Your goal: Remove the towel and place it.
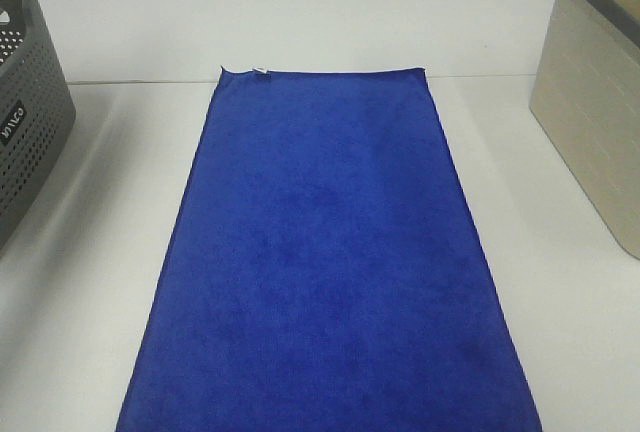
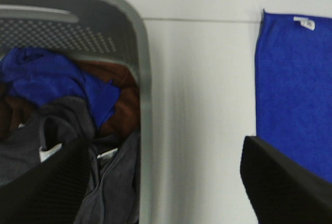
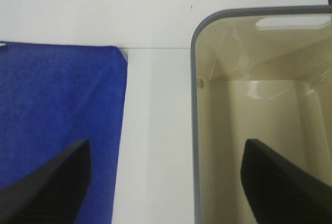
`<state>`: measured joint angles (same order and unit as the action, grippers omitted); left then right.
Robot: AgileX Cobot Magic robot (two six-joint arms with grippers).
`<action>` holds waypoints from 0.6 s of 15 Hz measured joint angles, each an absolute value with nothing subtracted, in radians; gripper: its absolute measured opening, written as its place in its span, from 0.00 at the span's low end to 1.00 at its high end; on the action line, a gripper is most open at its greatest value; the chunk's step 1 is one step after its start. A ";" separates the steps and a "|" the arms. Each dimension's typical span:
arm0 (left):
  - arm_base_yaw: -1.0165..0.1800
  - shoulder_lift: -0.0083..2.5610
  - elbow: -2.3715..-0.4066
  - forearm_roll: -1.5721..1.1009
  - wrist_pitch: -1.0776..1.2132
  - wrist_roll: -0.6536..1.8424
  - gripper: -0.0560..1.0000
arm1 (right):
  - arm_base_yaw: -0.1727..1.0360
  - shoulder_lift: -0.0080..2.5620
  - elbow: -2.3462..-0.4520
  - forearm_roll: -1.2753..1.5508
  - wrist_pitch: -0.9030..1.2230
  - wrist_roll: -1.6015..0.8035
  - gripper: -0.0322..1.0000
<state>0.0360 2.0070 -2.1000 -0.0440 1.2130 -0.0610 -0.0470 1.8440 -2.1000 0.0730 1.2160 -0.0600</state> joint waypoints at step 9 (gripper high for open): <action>0.101 1.390 -1.453 0.042 1.216 -0.028 0.75 | -0.047 1.101 -1.259 0.068 1.217 -0.035 0.79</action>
<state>0.1010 1.3900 -1.4530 0.0420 1.2160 -0.0280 -0.0470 1.1010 -1.2590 0.0680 1.2170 -0.0350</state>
